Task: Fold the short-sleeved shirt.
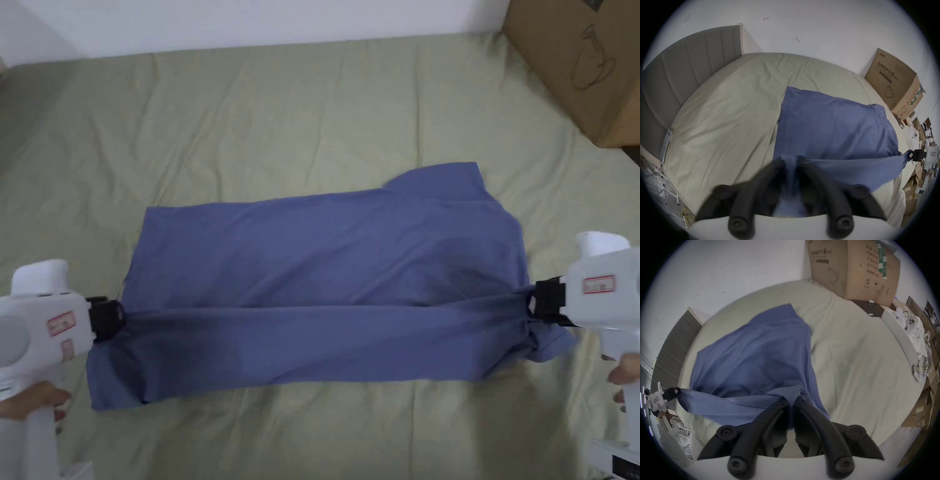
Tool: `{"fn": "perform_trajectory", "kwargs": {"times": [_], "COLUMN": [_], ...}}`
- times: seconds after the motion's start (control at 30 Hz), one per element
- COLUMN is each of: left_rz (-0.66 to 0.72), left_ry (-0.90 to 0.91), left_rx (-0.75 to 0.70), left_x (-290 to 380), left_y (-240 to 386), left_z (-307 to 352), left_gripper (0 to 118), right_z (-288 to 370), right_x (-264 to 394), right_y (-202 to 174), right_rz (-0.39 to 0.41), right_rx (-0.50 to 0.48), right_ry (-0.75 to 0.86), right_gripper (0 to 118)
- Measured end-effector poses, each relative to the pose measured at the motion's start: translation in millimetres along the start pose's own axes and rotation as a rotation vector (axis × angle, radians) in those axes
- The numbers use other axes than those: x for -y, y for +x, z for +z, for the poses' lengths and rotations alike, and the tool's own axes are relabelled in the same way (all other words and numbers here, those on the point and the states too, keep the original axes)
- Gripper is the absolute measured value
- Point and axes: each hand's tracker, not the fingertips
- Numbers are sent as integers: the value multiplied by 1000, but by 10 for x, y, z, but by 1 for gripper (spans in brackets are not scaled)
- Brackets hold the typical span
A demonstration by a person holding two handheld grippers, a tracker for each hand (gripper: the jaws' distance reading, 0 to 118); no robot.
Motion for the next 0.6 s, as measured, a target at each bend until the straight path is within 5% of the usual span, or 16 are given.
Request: {"fn": "perform_trajectory", "kwargs": {"times": [0.03, 0.07, 0.23, 0.3, 0.37, 0.4, 0.43, 0.47, 0.6], "left_rz": [-12, -6, 35, 69, 77, 81, 81, 80, 62], "left_ry": [-31, -69, -27, -17, -10, -15, -22, -33, -37], "left_rx": [-32, -47, -3, 23, 30, 30, 25, 33, 37], "left_x": [-49, -84, 95, 301, 542, 663, 768, 874, 1036], "left_y": [2, 24, -130, -199, -217, -223, -223, -220, -161], "left_z": [-86, -164, 141, 360, 525, 575, 619, 644, 582], "left_gripper": [104, 111, 106, 91, 30, 8, 5, 5, 6], "right_z": [-79, -123, 222, 466, 673, 753, 788, 787, 707], "right_x": [-25, -32, 116, 277, 484, 609, 719, 840, 1187], "right_y": [-25, -56, -2, 33, 22, 4, -12, -10, 18], "right_rz": [21, 51, 24, 8, 21, 22, 17, -10, -82], "right_rx": [30, 69, 21, 22, 26, 43, 59, 64, 40], "right_ry": [-25, -41, 57, 96, 157, 166, 168, 164, 100], "right_gripper": [67, 92, 95, 95, 84, 65, 27, 2, 2]}}
